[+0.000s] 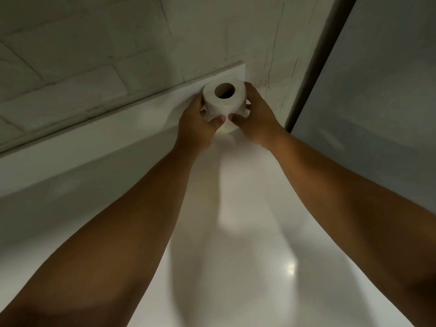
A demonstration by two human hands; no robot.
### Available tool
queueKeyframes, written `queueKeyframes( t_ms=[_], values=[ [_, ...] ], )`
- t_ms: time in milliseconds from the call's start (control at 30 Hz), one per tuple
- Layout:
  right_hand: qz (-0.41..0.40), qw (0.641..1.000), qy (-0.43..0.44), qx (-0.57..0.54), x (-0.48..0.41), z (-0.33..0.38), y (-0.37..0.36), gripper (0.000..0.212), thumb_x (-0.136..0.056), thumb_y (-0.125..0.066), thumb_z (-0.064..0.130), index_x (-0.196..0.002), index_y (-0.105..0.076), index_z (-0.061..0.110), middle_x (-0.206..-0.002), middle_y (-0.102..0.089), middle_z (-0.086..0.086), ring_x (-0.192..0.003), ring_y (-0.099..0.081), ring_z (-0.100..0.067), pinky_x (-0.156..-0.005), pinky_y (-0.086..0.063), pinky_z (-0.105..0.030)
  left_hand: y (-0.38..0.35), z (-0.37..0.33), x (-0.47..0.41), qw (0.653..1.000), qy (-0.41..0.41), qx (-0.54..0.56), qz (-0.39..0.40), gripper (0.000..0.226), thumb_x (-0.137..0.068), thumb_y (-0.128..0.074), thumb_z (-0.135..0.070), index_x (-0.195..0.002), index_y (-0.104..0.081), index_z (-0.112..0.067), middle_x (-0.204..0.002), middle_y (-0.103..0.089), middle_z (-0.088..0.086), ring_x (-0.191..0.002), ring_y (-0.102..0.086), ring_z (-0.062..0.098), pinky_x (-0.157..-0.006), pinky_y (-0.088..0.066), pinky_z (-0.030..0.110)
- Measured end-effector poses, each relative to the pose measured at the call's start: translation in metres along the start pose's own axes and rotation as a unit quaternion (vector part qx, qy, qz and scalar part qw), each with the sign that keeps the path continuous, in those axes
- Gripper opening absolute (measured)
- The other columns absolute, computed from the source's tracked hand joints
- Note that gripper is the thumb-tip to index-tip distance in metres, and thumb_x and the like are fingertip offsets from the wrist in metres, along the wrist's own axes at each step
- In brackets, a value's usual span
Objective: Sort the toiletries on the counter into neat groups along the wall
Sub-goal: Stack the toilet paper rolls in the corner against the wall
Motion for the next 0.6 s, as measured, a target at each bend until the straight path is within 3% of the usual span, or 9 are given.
queueKeyframes(
  t_ms=[67, 133, 233, 333, 400, 600],
  values=[
    [-0.044, 0.999, 0.01, 0.029, 0.01, 0.009, 0.002, 0.071, -0.088, -0.07, 0.015, -0.148, -0.031, 0.017, -0.127, -0.044, 0.014, -0.114, -0.038, 0.0, -0.088, -0.037, -0.001, 0.006, -0.007, 0.009, 1.0, 0.011, -0.005, -0.009, 0.068, -0.084, -0.078, -0.023, -0.144, -0.047, -0.013, -0.143, -0.055, 0.003, -0.131, -0.053, 0.019, -0.109, -0.045, 0.04],
    [-0.091, 0.994, 0.036, 0.05, 0.025, 0.019, 0.0, 0.069, -0.089, -0.068, 0.015, -0.148, -0.032, 0.014, -0.129, -0.044, 0.012, -0.116, -0.039, 0.0, -0.087, -0.029, 0.006, 0.016, -0.014, 0.02, 0.999, 0.026, -0.006, -0.02, 0.069, -0.087, -0.076, -0.024, -0.147, -0.043, -0.014, -0.147, -0.051, 0.004, -0.132, -0.051, 0.021, -0.109, -0.044, 0.038],
    [-0.145, 0.983, 0.072, 0.087, 0.052, 0.037, -0.008, 0.067, -0.089, -0.067, 0.021, -0.147, -0.036, 0.012, -0.148, -0.043, 0.0, -0.137, -0.039, -0.014, -0.111, -0.026, -0.014, 0.036, -0.025, 0.043, 0.998, 0.038, 0.005, -0.041, 0.067, -0.09, -0.073, -0.026, -0.149, -0.041, -0.019, -0.148, -0.05, -0.003, -0.13, -0.053, 0.015, -0.109, -0.045, 0.039],
    [-0.145, 0.976, 0.136, 0.088, 0.082, 0.058, -0.024, 0.053, -0.086, -0.066, 0.018, -0.136, -0.05, 0.009, -0.137, -0.054, -0.001, -0.128, -0.049, -0.017, -0.108, -0.032, -0.015, 0.06, -0.036, 0.074, 0.999, 0.021, -0.012, -0.047, 0.06, -0.092, -0.069, -0.027, -0.146, -0.045, -0.024, -0.143, -0.052, -0.01, -0.123, -0.055, 0.008, -0.107, -0.046, 0.034],
    [-0.115, 0.978, 0.147, 0.087, 0.106, 0.074, -0.04, 0.051, -0.087, -0.065, 0.022, -0.135, -0.051, 0.009, -0.136, -0.056, -0.004, -0.127, -0.051, -0.019, -0.108, -0.038, -0.024, 0.08, -0.039, 0.102, 0.998, 0.016, -0.022, -0.051, 0.056, -0.093, -0.068, -0.03, -0.144, -0.046, -0.027, -0.142, -0.053, -0.014, -0.123, -0.054, 0.006, -0.107, -0.046, 0.034],
    [-0.017, 0.981, 0.176, 0.08, 0.16, 0.118, -0.09, 0.045, -0.093, -0.06, 0.032, -0.134, -0.054, 0.017, -0.143, -0.05, -0.003, -0.137, -0.041, -0.017, -0.112, -0.038, -0.037, 0.148, -0.041, 0.186, 0.992, -0.009, -0.103, -0.068, 0.057, -0.09, -0.071, -0.025, -0.142, -0.05, -0.021, -0.143, -0.054, -0.008, -0.129, -0.051, 0.012, -0.109, -0.044, 0.035]
  ],
)
Point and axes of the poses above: each hand's wrist, its own x-axis away from the middle knuckle, its own y-axis out of the back of the hand, z = x × y, the point moved 2 cm from there along -x, towards the middle knuckle
